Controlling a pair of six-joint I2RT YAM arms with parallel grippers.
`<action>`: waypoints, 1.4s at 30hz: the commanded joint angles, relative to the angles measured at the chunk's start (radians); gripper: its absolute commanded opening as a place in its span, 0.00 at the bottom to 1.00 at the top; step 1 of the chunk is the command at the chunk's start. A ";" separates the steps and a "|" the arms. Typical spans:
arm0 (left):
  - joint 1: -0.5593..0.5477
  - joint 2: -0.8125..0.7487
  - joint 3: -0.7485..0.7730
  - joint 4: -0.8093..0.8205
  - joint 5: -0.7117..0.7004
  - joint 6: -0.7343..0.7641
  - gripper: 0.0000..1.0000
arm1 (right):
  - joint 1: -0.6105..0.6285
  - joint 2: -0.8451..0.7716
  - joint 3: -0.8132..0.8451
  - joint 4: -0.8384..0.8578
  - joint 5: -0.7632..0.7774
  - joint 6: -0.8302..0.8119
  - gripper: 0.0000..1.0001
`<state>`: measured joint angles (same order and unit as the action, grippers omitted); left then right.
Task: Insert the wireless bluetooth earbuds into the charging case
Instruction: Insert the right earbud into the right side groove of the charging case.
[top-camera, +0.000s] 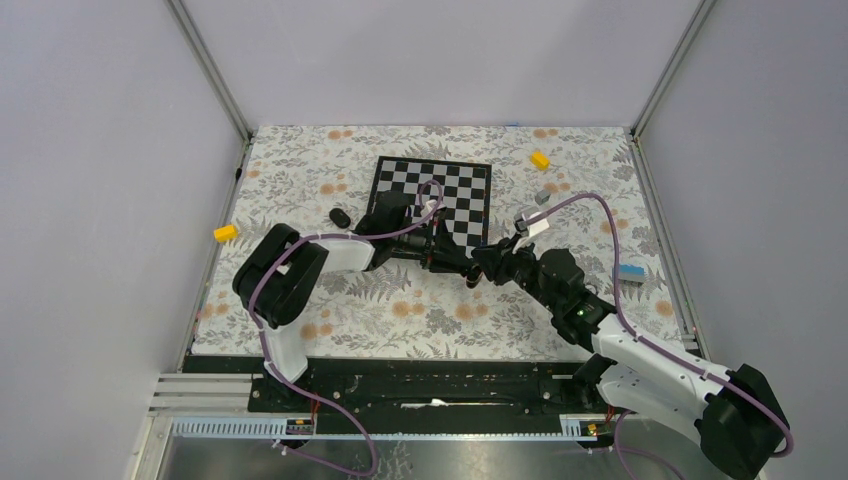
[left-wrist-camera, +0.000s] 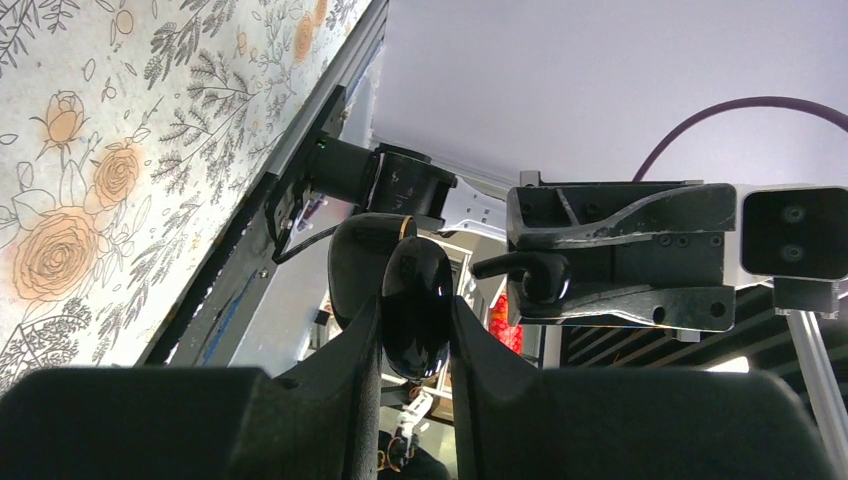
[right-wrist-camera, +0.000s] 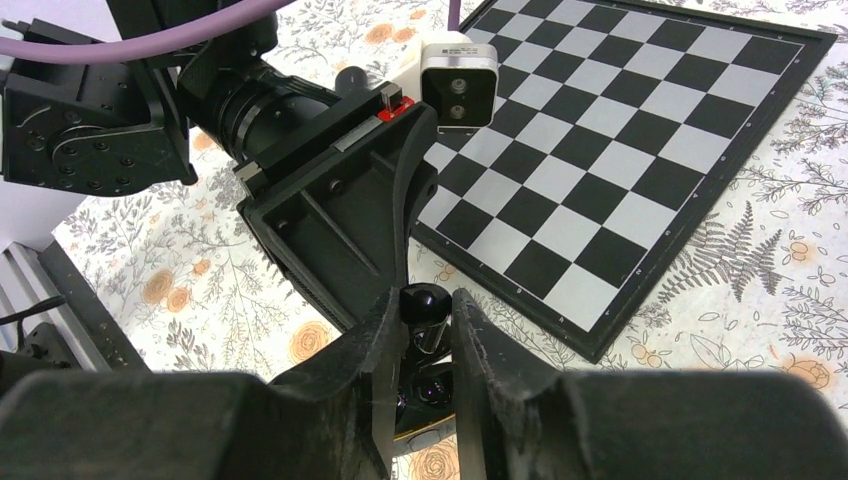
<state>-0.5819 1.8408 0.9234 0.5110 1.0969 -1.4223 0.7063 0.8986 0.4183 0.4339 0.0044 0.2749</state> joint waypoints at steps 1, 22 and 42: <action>-0.001 0.013 0.021 0.104 0.033 -0.045 0.00 | 0.012 0.000 -0.012 0.060 -0.021 -0.028 0.11; -0.001 0.033 -0.008 0.303 0.043 -0.151 0.00 | 0.011 -0.040 -0.033 -0.004 0.043 -0.037 0.10; -0.001 0.065 -0.010 0.400 0.061 -0.234 0.00 | 0.013 -0.070 -0.115 0.111 -0.001 -0.143 0.11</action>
<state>-0.5819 1.9053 0.9134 0.8116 1.1332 -1.6398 0.7074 0.8436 0.3260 0.5030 0.0170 0.1867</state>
